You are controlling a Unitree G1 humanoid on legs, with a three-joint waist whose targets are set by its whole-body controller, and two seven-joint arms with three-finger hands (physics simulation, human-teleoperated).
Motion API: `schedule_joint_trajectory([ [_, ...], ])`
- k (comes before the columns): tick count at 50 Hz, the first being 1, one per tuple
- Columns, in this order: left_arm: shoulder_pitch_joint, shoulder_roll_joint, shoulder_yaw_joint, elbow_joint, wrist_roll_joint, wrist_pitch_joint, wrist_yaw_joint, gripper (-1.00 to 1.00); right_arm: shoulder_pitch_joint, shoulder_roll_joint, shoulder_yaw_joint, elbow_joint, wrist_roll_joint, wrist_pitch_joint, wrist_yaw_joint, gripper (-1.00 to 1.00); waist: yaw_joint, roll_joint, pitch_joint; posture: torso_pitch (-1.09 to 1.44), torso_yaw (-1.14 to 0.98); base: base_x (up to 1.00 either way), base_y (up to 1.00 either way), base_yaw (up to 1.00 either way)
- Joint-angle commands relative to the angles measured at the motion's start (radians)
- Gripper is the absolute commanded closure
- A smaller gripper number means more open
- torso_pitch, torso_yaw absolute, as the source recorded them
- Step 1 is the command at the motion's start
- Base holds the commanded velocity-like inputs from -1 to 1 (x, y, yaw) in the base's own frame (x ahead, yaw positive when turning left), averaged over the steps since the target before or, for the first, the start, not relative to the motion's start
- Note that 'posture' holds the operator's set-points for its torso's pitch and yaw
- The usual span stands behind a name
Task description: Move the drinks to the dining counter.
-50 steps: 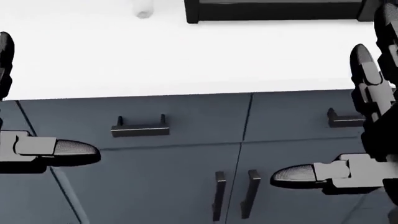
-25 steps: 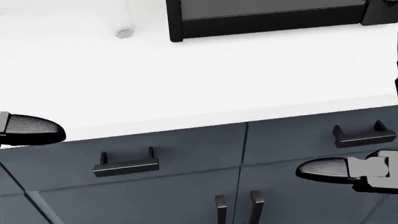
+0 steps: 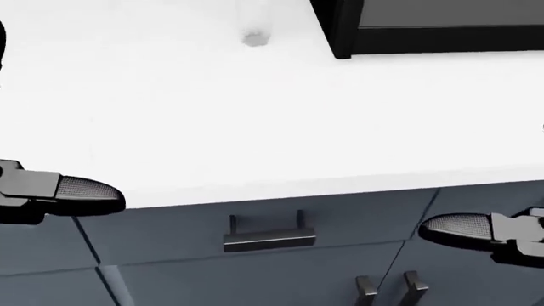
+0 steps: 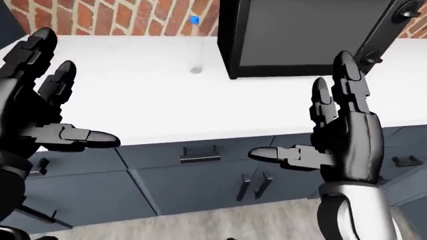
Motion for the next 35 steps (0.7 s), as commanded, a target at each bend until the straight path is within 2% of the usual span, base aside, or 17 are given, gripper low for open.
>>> schedule_joint_trajectory([
  [1,-0.036,0.002,-0.01,-0.029,0.034,-0.041,-0.015,-1.0,-0.017,-0.001,-0.039,-0.024,-0.03,-0.02,0.016,-1.0,-0.003,0.017,-0.028,0.0,0.0,0.15,0.0,0.0],
  [8,-0.031,-0.022,-0.037,-0.029,0.1,-0.046,-0.054,-1.0,-0.014,0.006,-0.066,-0.024,-0.038,-0.025,0.034,-1.0,0.013,-0.001,-0.039,0.0,0.0,0.18,0.0,0.0],
  [10,-0.036,-0.024,-0.041,-0.029,0.101,-0.041,-0.052,-1.0,-0.007,0.008,-0.069,-0.024,-0.037,-0.028,0.036,-1.0,0.017,-0.014,-0.027,0.0,0.0,0.34,0.0,0.0],
  [13,-0.05,-0.019,-0.038,-0.029,0.087,-0.03,-0.044,-1.0,-0.009,0.015,-0.076,-0.024,-0.041,-0.026,0.045,-1.0,0.021,-0.056,-0.029,0.0,0.0,0.34,0.0,0.0],
  [14,-0.053,-0.017,-0.036,-0.029,0.081,-0.028,-0.04,-1.0,-0.008,0.013,-0.078,-0.024,-0.039,-0.027,0.044,-1.0,0.006,-0.035,-0.022,0.0,0.0,0.35,0.0,0.0],
  [15,-0.055,-0.016,-0.034,-0.029,0.075,-0.026,-0.036,-1.0,-0.007,0.013,-0.077,-0.024,-0.041,-0.028,0.045,-1.0,0.01,-0.06,-0.013,0.0,0.0,0.34,0.0,0.0],
  [16,-0.06,-0.013,-0.031,-0.029,0.068,-0.022,-0.033,-1.0,-0.009,0.007,-0.078,-0.024,-0.035,-0.027,0.039,-1.0,0.005,-0.067,-0.014,0.0,0.0,0.34,0.0,0.0],
  [20,-0.061,-0.002,-0.003,-0.029,0.041,-0.019,-0.026,-1.0,0.003,-0.004,-0.052,-0.024,-0.064,-0.049,0.042,-1.0,-0.001,-0.058,-0.023,0.0,0.0,0.27,0.14,0.0],
  [22,-0.048,0.01,0.022,-0.029,0.014,-0.028,-0.02,-1.0,0.003,-0.018,-0.05,-0.024,-0.052,-0.055,0.031,-1.0,0.018,-0.091,-0.031,0.0,0.0,0.01,0.9,0.0],
  [23,-0.046,0.016,0.032,-0.029,-0.001,-0.028,-0.013,-1.0,0.003,-0.02,-0.047,-0.024,-0.052,-0.057,0.027,-1.0,0.021,-0.092,-0.03,0.0,0.0,0.0,0.92,0.0],
  [26,-0.048,0.026,0.049,-0.029,-0.029,-0.025,0.0,-1.0,-0.004,-0.013,-0.043,-0.024,-0.041,-0.057,0.016,-1.0,0.017,-0.065,-0.023,0.0,0.0,0.0,0.47,0.0],
  [29,-0.058,0.03,0.052,-0.029,-0.042,-0.016,0.01,-1.0,-0.005,-0.012,-0.06,-0.024,-0.031,-0.051,0.017,-1.0,-0.01,0.014,-0.029,0.0,0.0,0.0,0.0,0.0],
  [30,-0.065,0.031,0.053,-0.029,-0.047,-0.009,0.014,-1.0,-0.003,-0.021,-0.067,-0.024,-0.017,-0.054,0.009,-1.0,-0.011,0.053,-0.043,0.0,0.0,0.0,0.0,0.0],
  [31,-0.067,0.033,0.051,-0.029,-0.05,-0.007,0.017,-1.0,0.0,-0.023,-0.07,-0.024,-0.014,-0.058,0.008,-1.0,-0.02,0.019,-0.036,0.0,0.0,0.0,0.0,0.0],
  [32,-0.065,0.033,0.051,-0.029,-0.046,-0.009,0.014,-1.0,0.003,-0.027,-0.077,-0.024,-0.006,-0.061,0.005,-1.0,-0.014,0.019,-0.022,0.0,0.0,0.0,0.0,0.0],
  [34,-0.066,0.034,0.061,-0.029,-0.046,-0.003,0.01,-1.0,0.009,-0.036,-0.091,-0.024,0.012,-0.068,0.0,-1.0,-0.007,0.029,-0.022,0.0,0.0,0.0,0.0,0.0],
  [35,-0.067,0.033,0.057,-0.029,-0.041,-0.003,0.009,-1.0,0.012,-0.043,-0.1,-0.024,0.025,-0.073,-0.008,-1.0,-0.006,0.026,-0.017,0.0,0.0,0.0,0.0,0.0],
])
